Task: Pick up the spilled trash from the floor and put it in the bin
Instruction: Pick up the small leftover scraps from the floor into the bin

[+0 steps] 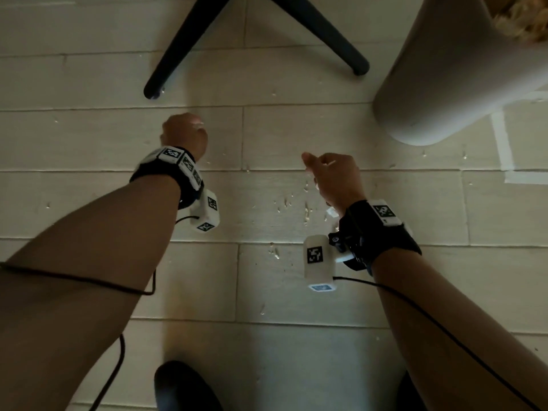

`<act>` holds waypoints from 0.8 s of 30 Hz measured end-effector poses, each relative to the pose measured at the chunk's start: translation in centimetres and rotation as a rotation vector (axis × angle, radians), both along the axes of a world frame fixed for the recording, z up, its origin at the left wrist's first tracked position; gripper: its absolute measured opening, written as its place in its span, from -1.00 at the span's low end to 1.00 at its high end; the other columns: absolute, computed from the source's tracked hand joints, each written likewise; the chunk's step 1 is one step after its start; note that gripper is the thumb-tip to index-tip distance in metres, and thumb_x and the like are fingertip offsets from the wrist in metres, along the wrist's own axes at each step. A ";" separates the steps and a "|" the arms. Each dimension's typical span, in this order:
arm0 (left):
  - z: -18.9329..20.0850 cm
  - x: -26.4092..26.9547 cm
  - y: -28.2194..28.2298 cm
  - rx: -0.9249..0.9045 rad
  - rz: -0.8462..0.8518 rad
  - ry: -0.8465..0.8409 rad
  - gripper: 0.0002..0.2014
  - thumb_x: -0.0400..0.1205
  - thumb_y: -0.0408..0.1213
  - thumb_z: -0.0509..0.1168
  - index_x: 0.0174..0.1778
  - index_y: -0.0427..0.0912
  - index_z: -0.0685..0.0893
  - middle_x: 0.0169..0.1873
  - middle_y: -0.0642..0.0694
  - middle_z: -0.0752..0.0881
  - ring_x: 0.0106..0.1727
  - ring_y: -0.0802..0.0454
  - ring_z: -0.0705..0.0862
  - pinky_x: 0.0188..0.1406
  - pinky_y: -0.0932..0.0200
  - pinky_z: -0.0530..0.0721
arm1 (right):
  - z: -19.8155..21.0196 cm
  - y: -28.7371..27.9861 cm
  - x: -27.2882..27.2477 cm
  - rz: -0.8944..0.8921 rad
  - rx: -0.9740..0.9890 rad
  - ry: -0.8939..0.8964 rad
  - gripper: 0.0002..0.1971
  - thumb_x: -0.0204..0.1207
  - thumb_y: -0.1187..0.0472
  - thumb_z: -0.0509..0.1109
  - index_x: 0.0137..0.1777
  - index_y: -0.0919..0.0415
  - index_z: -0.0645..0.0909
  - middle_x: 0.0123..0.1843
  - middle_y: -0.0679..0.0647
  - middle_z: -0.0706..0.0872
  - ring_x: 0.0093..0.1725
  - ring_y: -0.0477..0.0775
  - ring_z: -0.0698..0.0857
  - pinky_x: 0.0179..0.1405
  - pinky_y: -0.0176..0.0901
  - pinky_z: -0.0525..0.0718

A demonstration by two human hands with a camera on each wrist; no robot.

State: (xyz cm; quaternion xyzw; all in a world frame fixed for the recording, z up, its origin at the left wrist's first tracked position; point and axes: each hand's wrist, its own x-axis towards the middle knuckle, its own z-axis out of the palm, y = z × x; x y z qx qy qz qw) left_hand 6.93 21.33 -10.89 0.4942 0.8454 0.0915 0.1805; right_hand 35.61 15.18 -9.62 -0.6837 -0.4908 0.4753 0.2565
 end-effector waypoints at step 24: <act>-1.1 9.8 -12.1 0.071 -0.351 -0.318 -0.93 0.55 -0.27 0.36 -0.13 -0.18 0.68 -0.17 -0.18 0.81 -0.13 -0.18 0.78 -0.09 0.03 0.75 | -2.0 -7.2 1.6 0.299 0.101 -0.417 -0.78 0.55 -0.01 0.49 0.18 -0.10 0.77 0.09 -0.03 0.85 -0.04 -0.06 0.79 -0.01 -0.26 0.62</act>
